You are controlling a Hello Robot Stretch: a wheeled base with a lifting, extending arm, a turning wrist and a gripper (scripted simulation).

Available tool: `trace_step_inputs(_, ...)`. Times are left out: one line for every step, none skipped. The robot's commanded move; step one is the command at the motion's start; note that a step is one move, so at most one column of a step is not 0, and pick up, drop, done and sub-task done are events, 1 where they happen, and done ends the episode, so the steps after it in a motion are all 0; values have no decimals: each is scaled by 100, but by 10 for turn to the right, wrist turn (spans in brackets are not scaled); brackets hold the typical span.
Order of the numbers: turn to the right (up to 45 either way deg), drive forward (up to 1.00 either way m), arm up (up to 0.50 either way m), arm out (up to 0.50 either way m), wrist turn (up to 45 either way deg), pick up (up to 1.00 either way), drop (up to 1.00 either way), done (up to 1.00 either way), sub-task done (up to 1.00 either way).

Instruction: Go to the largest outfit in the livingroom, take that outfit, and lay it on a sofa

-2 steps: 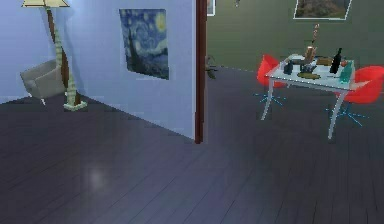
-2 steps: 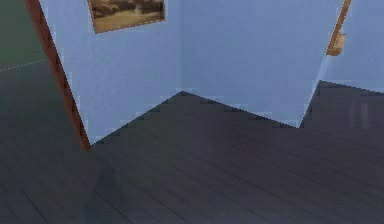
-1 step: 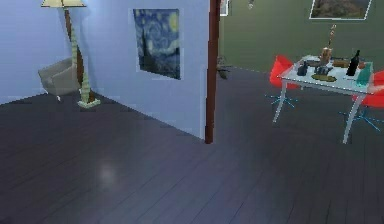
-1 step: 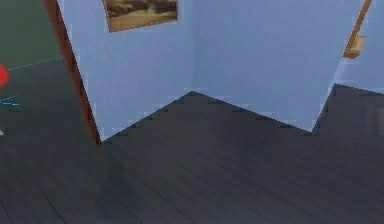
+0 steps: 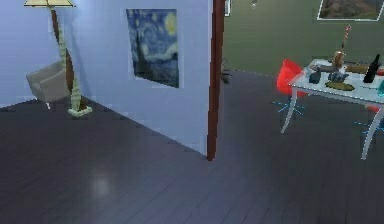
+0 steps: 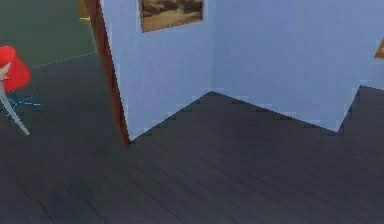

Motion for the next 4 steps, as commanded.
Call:
trace_step_inputs(-450,0,0,0,0,0,0,0,0)
trace_step_inputs(0,40,0,0,0,0,0,0,0)
trace_step_inputs(-60,0,0,0,0,0,0,0,0)
trace_step_inputs(0,100,0,0,0,0,0,0,0)
